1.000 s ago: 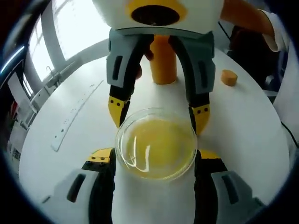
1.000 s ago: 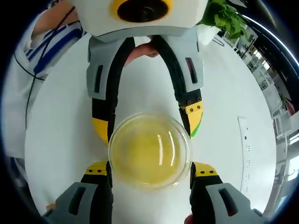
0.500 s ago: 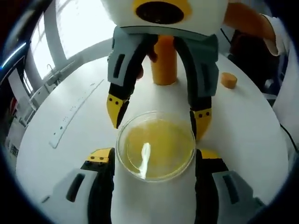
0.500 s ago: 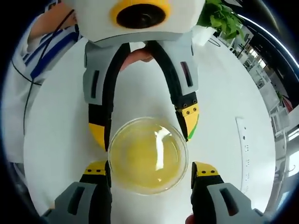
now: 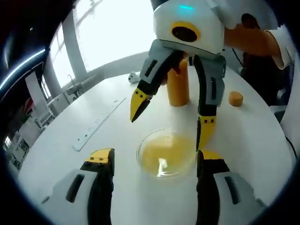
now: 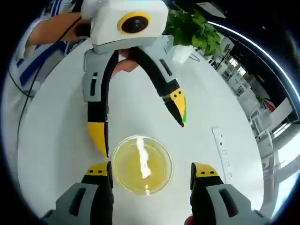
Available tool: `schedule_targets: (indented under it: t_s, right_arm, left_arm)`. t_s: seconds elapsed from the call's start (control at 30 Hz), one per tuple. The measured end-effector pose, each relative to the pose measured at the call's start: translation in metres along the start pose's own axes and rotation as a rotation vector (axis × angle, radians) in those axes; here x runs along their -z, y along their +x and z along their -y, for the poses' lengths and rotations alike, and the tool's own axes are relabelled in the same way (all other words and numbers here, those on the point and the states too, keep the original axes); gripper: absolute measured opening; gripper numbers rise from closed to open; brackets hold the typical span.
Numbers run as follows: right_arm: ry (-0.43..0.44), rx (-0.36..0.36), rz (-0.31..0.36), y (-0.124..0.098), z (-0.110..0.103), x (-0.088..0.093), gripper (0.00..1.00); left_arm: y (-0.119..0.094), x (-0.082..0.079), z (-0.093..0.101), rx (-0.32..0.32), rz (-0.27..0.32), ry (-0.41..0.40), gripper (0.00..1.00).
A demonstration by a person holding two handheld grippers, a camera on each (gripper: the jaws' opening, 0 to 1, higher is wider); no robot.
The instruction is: Open the Petri dish lid, place the lid on the table, pour the liquid culture medium into the Petri dish, pick up the Petri dish lid from the table, and close the Petri dish
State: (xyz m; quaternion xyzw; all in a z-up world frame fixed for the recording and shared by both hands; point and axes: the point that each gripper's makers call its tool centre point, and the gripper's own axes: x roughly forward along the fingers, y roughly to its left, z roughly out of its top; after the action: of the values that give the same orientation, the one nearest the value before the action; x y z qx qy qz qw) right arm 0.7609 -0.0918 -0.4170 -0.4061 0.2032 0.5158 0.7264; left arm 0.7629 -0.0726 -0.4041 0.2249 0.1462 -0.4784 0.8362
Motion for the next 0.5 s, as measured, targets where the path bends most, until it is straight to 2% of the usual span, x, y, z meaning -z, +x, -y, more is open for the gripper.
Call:
schedule_targets:
  t_s: [0.07,0.1,0.2,0.27,0.33,0.4,0.5]
  right_arm:
    - [0.015,0.066,0.022,-0.008,0.005,-0.001,0.62]
    - [0.025,0.104,0.058,-0.013,0.007,-0.005,0.62]
    - [0.065,0.13,0.124,-0.023,0.001,-0.012,0.62]
    - [0.063,0.136,0.127,-0.031,-0.005,-0.011,0.61]
    - [0.104,0.174,0.112,-0.031,0.005,-0.006,0.61]
    - [0.136,0.202,0.171,-0.039,0.005,-0.013,0.61]
    - [0.177,0.262,0.255,-0.055,0.009,-0.022,0.61]
  left_arm:
    - [-0.01,-0.003,-0.013,-0.075,0.015,0.001,0.63]
    - [-0.011,-0.004,-0.014,-0.083,0.02,0.0,0.63]
    - [-0.022,-0.012,-0.021,-0.154,0.057,-0.019,0.62]
    - [-0.031,-0.017,-0.024,-0.204,0.077,-0.054,0.62]
    - [-0.039,-0.027,-0.024,-0.239,0.117,-0.065,0.63]
    - [-0.048,-0.036,-0.023,-0.279,0.157,-0.077,0.63]
    - [-0.057,-0.042,-0.018,-0.303,0.175,-0.091,0.63]
